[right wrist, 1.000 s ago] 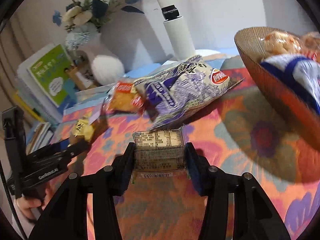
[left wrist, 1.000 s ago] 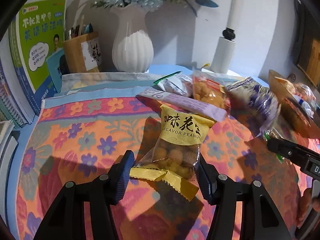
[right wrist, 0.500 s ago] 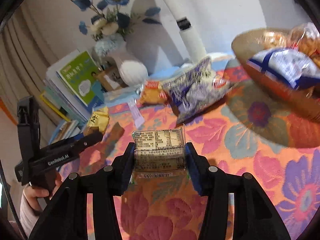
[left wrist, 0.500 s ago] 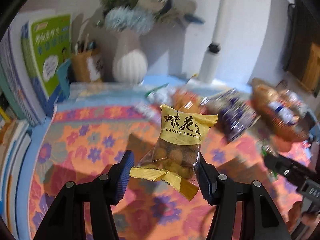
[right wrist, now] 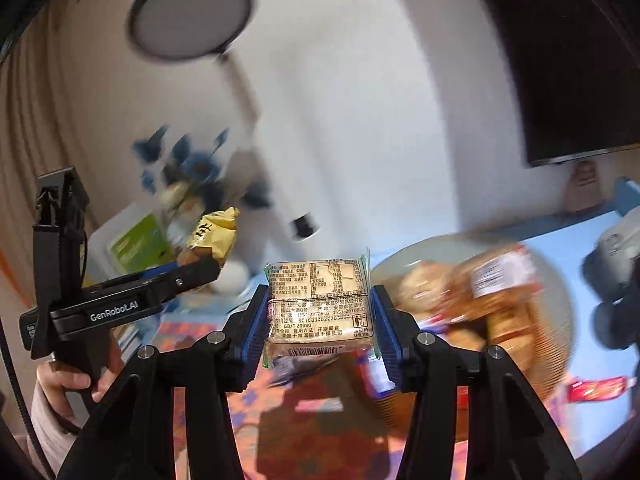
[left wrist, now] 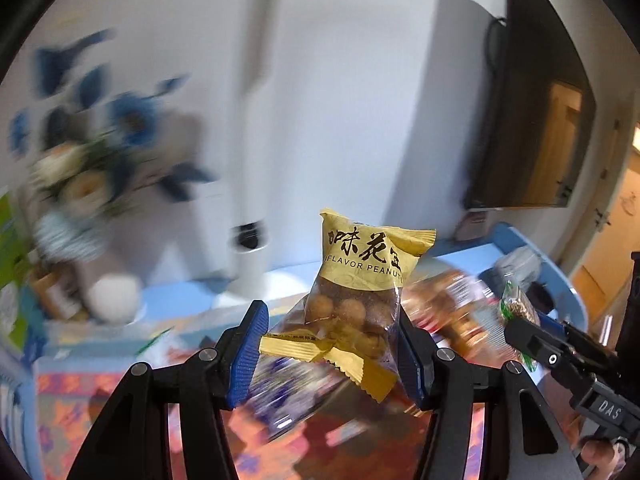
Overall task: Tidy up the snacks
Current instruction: 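Carry the peanut pack and cracker box to the amber bowl and release them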
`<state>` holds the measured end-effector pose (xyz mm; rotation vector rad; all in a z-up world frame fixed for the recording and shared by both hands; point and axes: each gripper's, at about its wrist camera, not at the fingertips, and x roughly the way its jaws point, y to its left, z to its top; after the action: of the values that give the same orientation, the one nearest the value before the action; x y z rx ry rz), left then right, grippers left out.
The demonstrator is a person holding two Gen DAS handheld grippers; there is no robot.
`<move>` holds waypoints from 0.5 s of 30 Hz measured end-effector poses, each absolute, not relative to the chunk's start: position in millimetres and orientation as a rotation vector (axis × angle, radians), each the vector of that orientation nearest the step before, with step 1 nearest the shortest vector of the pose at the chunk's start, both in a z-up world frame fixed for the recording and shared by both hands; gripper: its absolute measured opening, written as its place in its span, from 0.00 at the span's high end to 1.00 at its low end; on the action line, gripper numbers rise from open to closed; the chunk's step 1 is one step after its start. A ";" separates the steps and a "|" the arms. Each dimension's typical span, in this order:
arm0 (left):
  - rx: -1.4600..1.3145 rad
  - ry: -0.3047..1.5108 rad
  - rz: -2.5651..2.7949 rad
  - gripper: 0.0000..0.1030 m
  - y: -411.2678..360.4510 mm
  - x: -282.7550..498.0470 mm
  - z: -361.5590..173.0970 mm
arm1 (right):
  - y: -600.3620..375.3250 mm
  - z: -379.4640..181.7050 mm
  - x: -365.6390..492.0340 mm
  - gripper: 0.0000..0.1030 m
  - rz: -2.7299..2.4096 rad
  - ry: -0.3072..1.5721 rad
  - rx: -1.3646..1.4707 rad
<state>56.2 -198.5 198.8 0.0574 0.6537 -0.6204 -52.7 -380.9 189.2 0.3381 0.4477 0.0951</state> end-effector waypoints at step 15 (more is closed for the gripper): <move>0.159 0.843 -0.642 0.13 -324.4 118.3 137.0 | -458.1 128.0 -51.1 0.20 0.015 0.596 0.454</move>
<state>118.3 -324.4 137.0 0.1591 0.8426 -0.6424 -51.1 -458.1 128.0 0.4538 0.5964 0.0155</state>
